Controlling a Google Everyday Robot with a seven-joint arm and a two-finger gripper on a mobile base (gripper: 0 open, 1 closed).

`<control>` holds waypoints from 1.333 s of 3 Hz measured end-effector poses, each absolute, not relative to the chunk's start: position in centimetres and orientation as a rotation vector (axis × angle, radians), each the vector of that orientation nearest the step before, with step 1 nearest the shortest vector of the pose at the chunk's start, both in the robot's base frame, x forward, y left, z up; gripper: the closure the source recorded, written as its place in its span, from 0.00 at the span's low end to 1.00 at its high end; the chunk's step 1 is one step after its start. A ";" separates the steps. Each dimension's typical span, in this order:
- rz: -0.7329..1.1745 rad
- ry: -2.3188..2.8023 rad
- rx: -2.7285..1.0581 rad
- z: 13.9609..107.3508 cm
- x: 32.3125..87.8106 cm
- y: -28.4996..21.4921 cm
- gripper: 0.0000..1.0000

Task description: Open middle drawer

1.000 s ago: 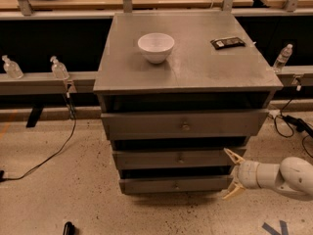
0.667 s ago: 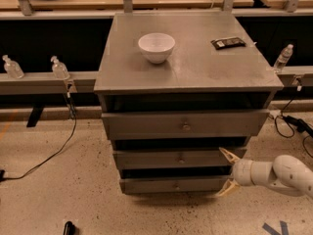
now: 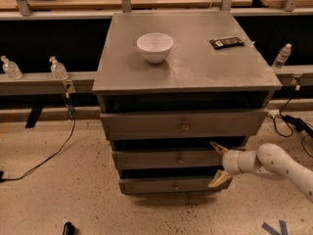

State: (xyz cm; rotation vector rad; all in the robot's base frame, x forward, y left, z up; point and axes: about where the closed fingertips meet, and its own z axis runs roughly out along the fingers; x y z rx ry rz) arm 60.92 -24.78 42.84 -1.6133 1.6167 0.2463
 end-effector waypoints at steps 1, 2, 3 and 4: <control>0.211 1.627 -1.673 41.8 63.5 -23.9 0.00; 0.162 1.662 -1.709 41.3 65.5 -23.3 0.01; 0.128 1.724 -1.718 40.6 66.5 -23.4 0.19; 0.139 1.751 -1.717 40.7 65.5 -23.4 0.36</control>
Offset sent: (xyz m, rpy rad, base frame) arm 0.0737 0.0156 -0.0166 -0.2094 0.0129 -0.0429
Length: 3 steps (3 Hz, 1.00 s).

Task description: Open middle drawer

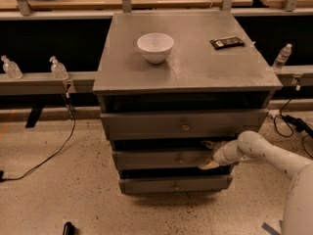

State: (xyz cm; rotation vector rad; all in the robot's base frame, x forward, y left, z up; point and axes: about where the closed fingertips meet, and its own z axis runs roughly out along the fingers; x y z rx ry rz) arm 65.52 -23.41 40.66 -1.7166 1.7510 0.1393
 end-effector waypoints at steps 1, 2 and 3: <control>0.192 1.752 -1.711 42.1 62.6 -23.4 0.31; 0.276 1.755 -1.682 44.7 59.1 -24.0 0.27; 0.364 1.795 -1.655 45.8 55.6 -24.9 0.31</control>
Offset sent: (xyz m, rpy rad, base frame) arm -0.1142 -0.0226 0.0801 0.1639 0.1292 0.0220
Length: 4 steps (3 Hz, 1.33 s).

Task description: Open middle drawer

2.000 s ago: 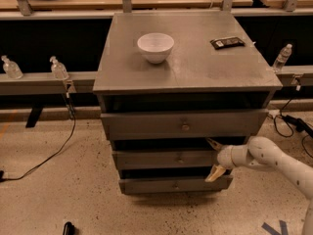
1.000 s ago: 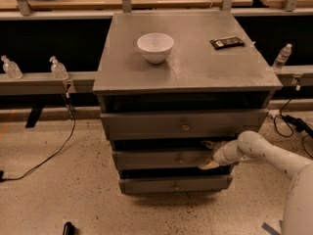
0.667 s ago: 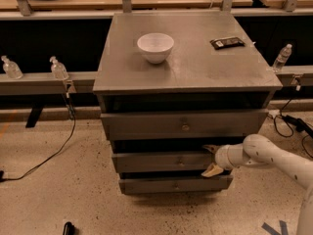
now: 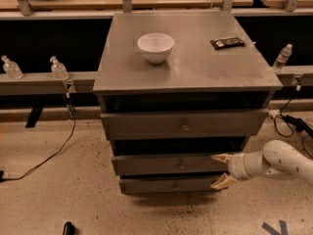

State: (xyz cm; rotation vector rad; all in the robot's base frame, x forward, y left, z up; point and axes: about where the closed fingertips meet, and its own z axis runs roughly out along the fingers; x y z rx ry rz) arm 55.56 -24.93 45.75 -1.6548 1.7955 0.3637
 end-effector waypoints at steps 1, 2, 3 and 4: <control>0.424 1.829 -1.617 46.7 52.4 -25.7 0.29; 0.408 1.820 -1.599 46.8 52.3 -26.0 0.32; 0.378 1.796 -1.593 46.3 54.4 -25.8 0.32; 0.353 1.765 -1.607 45.4 57.4 -24.8 0.31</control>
Offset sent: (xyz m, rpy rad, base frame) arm -0.0404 -0.0225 0.0181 0.0422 0.0130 -0.0573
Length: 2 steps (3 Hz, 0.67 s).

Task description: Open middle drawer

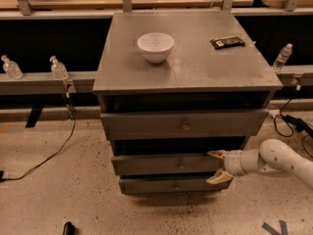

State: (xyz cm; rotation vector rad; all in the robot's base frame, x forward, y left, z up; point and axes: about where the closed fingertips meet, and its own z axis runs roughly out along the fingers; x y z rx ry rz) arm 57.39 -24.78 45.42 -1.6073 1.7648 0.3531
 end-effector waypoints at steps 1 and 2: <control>0.339 1.734 -1.629 44.7 60.2 -23.6 0.31; 0.338 1.729 -1.664 42.9 62.7 -22.3 0.32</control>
Offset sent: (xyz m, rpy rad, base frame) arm 0.0774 0.0290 -0.0284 -0.0311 -0.0360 0.0494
